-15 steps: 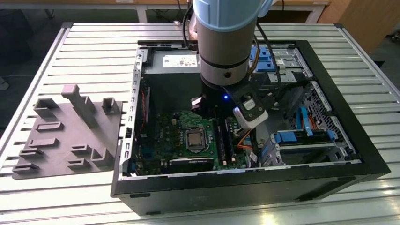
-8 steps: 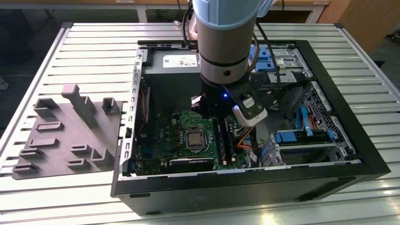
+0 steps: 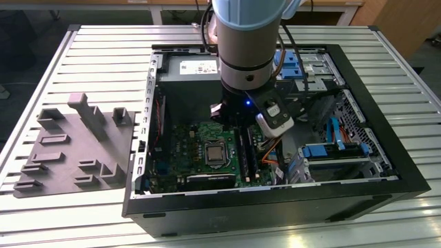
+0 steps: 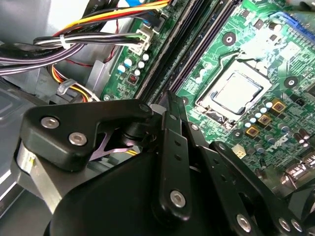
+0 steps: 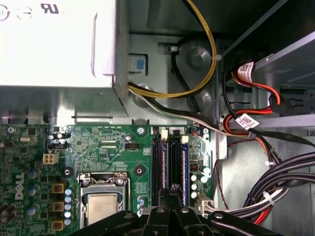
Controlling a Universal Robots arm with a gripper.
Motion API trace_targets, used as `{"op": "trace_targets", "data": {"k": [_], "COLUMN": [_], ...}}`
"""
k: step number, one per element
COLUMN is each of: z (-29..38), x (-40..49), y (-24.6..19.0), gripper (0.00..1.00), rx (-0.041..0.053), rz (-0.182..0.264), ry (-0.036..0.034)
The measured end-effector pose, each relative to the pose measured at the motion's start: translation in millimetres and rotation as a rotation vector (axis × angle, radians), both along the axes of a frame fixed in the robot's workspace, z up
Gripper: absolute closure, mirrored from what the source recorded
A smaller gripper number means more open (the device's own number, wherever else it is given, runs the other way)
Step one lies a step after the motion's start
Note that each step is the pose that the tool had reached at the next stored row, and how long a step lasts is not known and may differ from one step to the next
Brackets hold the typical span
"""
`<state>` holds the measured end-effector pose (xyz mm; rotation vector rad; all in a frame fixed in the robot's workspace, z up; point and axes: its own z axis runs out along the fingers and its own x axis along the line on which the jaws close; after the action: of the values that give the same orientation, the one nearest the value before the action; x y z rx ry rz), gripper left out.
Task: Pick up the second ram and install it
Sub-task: 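Press down the second ram until it locks into place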
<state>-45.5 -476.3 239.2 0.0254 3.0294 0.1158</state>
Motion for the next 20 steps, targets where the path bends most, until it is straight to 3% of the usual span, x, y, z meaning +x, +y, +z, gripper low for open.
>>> {"op": "trace_targets", "data": {"k": [20], "z": [-0.4], "x": [0.0], "y": [10.1], "gripper": [0.89], "rx": [0.0], "rz": [0.0], "ry": [0.0]}}
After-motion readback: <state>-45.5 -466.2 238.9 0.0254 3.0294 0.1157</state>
